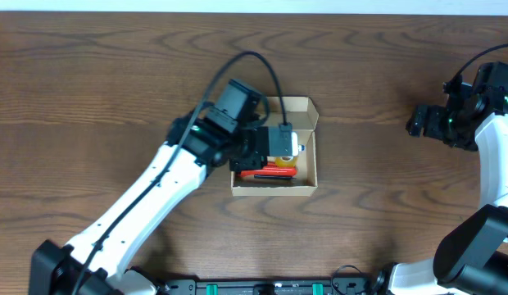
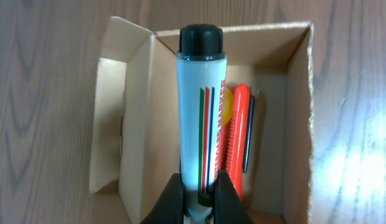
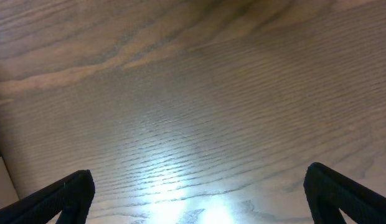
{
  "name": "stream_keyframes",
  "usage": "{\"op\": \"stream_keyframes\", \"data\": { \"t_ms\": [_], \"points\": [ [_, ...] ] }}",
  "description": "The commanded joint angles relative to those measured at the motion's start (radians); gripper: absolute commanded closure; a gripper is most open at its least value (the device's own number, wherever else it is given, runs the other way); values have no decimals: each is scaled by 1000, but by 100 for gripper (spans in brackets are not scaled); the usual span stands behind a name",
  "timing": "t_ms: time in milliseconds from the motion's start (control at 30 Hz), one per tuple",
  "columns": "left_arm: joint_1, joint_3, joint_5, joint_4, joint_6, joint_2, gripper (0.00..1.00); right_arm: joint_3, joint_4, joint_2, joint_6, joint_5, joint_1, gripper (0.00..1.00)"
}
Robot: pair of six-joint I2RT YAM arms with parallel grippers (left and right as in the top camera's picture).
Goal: Pack container
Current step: 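Lift the white marker into the box and release it with left gripper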
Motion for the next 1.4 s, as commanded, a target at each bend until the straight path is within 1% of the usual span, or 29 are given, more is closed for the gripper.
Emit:
{"op": "stream_keyframes", "data": {
  "t_ms": [0, 367, 667, 700, 767, 833, 867, 900, 933, 967, 1033, 1100, 1200, 1233, 1267, 1300, 1367],
  "points": [
    [-6, -6, -75, 6, 60, 54, 94, -3, 1, -12, 11, -8, -2, 1],
    [-6, -6, -89, 4, 62, 234, 94, -3, 2, -12, 11, -9, -2, 1],
    [-6, -6, -89, 3, 58, 322, 94, -3, 2, -12, 11, -9, -2, 1],
    [-6, -6, -89, 3, 57, 326, 91, -3, 2, -12, 11, -9, -2, 1],
    [-6, -6, -88, 5, 45, 331, 79, -3, 2, -12, 11, -9, -2, 1],
    [-6, -6, -80, 5, 41, 331, 79, -3, 2, -12, 11, -9, -2, 1],
    [-6, -6, -78, 7, 38, 331, 75, -3, 2, -12, 11, -9, -2, 1],
    [-6, -6, -77, 8, 33, 331, 62, -3, 2, -12, 11, -9, -2, 1],
    [-6, -6, -78, 8, 23, 331, 57, -3, 2, -12, 11, -9, -2, 1],
    [-6, -6, -78, 8, 16, 331, 54, -3, 2, -12, 11, -9, -2, 1],
    [-6, -6, -78, 8, 0, 330, 53, -3, 2, -12, 11, -9, -2, 1],
    [-6, 1, -82, 8, -40, 322, 46, -3, 1, -12, 11, -12, -2, 1],
    [-6, 35, -105, -2, -139, 300, 38, -3, 4, -12, 11, -43, -2, 1],
    [-4, 71, -142, -16, -233, 278, 33, -3, 10, -12, 10, -66, -2, 1],
    [-2, 92, -175, -27, -290, 266, 29, -3, 13, -12, 10, -79, -2, 1],
    [0, 111, -208, -35, -342, 255, 27, -3, 13, -12, 10, -89, -2, 1],
    [10, 154, -301, -51, -472, 227, 26, -3, 13, -12, 10, -116, -2, 1]
  ]
}}
